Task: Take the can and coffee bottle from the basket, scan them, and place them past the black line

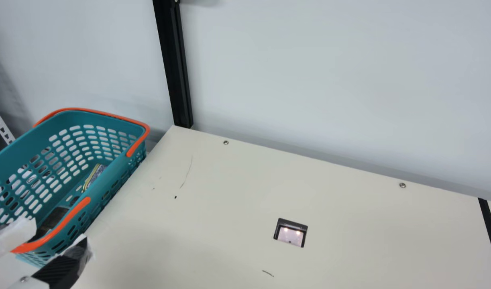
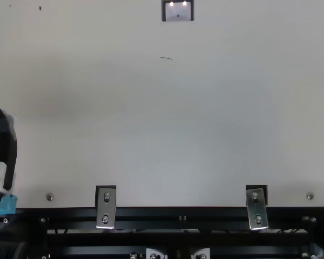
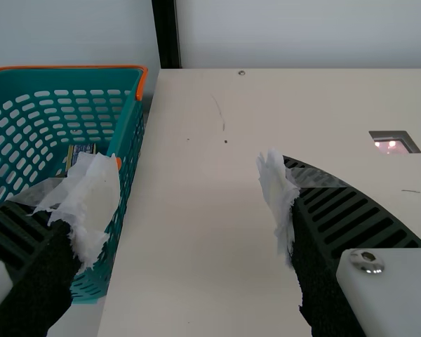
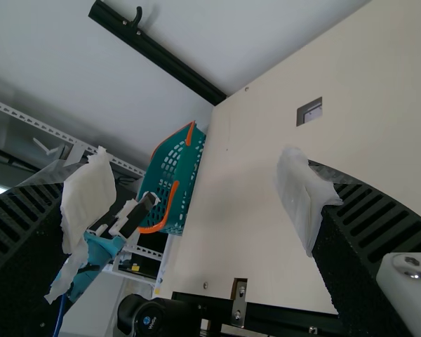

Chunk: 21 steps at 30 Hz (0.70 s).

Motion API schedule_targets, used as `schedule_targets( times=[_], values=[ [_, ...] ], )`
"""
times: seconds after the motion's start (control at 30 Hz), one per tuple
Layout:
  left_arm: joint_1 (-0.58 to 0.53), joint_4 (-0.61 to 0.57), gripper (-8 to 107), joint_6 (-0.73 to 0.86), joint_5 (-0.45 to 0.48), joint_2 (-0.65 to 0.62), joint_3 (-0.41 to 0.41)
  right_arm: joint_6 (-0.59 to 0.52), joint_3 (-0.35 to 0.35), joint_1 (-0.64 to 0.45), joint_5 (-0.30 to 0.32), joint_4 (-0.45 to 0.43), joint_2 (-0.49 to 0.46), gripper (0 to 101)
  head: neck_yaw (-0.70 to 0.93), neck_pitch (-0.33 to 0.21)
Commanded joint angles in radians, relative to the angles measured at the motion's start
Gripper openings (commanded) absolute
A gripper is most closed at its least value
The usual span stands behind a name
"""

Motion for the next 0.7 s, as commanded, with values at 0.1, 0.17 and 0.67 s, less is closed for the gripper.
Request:
schedule_targets(
  times=[0.1, 0.17, 0.67],
  values=[
    [0.0, 0.0, 90, 0.0, 0.0, 0.0, 0.0, 0.0, 0.0, 0.0, 0.0, 0.0, 0.0, 101, 0.02, -0.026],
    [0.0, 0.0, 90, 0.0, 0.0, 0.0, 0.0, 0.0, 0.0, 0.0, 0.0, 0.0, 0.0, 101, 0.02, -0.026],
    [0.0, 0.0, 90, 0.0, 0.0, 0.0, 0.0, 0.0, 0.0, 0.0, 0.0, 0.0, 0.0, 101, 0.394, 0.045]
  ],
)
